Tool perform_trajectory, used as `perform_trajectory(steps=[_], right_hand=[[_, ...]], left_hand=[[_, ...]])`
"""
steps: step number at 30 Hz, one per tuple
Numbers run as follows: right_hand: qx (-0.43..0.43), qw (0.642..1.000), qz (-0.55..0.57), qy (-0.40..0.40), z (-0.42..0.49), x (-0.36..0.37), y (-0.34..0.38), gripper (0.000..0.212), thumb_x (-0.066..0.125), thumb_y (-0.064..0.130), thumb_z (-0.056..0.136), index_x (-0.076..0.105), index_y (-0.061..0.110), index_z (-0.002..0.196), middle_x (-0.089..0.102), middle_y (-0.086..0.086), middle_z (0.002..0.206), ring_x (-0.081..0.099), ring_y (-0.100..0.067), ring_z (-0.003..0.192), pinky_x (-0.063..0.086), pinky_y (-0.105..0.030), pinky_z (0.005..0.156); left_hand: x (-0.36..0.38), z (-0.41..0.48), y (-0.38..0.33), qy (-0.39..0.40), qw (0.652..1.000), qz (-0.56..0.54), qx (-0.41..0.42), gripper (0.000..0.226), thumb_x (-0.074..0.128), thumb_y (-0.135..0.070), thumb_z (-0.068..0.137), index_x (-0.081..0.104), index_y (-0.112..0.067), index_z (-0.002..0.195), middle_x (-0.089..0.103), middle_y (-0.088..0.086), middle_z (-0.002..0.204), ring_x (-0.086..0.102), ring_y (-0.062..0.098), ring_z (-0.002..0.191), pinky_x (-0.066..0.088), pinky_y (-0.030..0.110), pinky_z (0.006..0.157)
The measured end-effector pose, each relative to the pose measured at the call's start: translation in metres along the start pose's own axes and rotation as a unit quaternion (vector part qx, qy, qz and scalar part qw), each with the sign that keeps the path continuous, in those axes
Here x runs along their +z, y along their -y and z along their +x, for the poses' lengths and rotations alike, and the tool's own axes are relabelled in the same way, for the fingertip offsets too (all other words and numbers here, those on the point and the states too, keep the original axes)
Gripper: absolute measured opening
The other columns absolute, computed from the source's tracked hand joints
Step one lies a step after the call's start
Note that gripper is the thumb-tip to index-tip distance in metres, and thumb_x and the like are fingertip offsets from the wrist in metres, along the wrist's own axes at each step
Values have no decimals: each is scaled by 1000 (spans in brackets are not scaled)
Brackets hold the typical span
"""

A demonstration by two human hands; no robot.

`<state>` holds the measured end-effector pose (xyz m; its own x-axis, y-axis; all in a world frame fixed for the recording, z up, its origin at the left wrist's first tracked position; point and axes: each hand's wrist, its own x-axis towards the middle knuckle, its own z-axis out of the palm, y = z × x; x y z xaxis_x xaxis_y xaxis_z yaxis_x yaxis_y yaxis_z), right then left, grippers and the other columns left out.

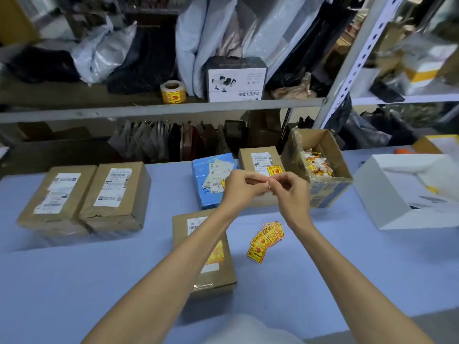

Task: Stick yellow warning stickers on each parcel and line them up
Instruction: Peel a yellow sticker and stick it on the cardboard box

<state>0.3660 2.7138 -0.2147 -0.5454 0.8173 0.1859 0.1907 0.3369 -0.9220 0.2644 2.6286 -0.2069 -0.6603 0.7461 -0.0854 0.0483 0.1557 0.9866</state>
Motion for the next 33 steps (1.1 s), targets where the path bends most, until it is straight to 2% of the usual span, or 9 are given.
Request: perform_trajectory(steps=[4, 8, 12, 15, 19, 23, 26, 31, 33], right_hand=[[4, 998, -39, -57, 34, -44, -7, 1, 70, 9, 81, 70, 9, 81, 67, 2, 73, 64, -11, 70, 52, -23, 65], [6, 992, -97, -82, 71, -88, -14, 5, 74, 6, 72, 72, 11, 73, 68, 2, 67, 65, -13, 67, 55, -31, 66], [20, 983, -161, -89, 116, -110, -24, 10, 72, 3, 72, 73, 12, 72, 70, 0, 71, 67, -15, 72, 56, -36, 71], [37, 977, -199, -69, 142, -116, -30, 23, 62, -6, 73, 75, 11, 81, 73, -3, 82, 67, -15, 81, 54, -31, 72], [22, 970, -241, -31, 153, -113, -35, 30, 60, -7, 73, 75, 8, 95, 74, -7, 94, 66, -18, 89, 56, -35, 77], [-2, 966, -259, -8, 134, -91, -30, 22, 65, 3, 80, 74, 9, 99, 74, -5, 97, 66, -17, 89, 56, -36, 82], [-32, 964, -242, 102, 98, -48, -22, 17, 66, 9, 83, 73, 8, 98, 72, -3, 92, 65, -15, 85, 54, -30, 79], [13, 943, -215, 254, 29, 35, -28, 9, 66, 17, 82, 70, 10, 86, 70, -6, 82, 63, -19, 80, 44, -29, 68], [48, 930, -209, 297, -1, 61, -37, 16, 67, 20, 80, 62, 7, 74, 60, -6, 70, 55, -21, 70, 39, -32, 65]], left_hand=[[46, 37, -24, 43, 989, 127, 60, 22, 73, -16, 81, 74, -11, 103, 75, 6, 90, 70, 13, 84, 58, 35, 81], [76, 73, -50, 101, 909, 380, 134, 21, 70, -27, 80, 73, -21, 100, 72, 0, 102, 64, 19, 97, 52, 34, 80], [90, 105, -63, 100, 869, 463, 143, 20, 65, -25, 85, 70, -19, 103, 70, 3, 105, 64, 25, 99, 48, 33, 77], [93, 118, -64, 106, 852, 494, 136, 27, 65, -27, 86, 67, -19, 112, 68, 5, 111, 63, 27, 101, 51, 37, 82], [88, 121, -60, 89, 853, 499, 127, 24, 65, -28, 86, 68, -18, 107, 69, 5, 107, 65, 27, 99, 54, 40, 83], [69, 107, -48, 68, 876, 467, 103, 26, 63, -23, 88, 67, -12, 112, 69, 8, 110, 64, 25, 100, 51, 34, 79], [44, 86, -26, 40, 890, 450, 55, 28, 64, -25, 86, 67, -14, 111, 68, 7, 113, 62, 25, 103, 49, 33, 81], [-17, 28, 25, -6, 907, 418, -42, 27, 64, -25, 83, 68, -17, 109, 68, 6, 113, 61, 27, 107, 50, 38, 88], [-42, -3, 52, -40, 912, 401, -81, 31, 65, -21, 83, 66, -17, 114, 65, 6, 119, 59, 26, 111, 49, 37, 92]])
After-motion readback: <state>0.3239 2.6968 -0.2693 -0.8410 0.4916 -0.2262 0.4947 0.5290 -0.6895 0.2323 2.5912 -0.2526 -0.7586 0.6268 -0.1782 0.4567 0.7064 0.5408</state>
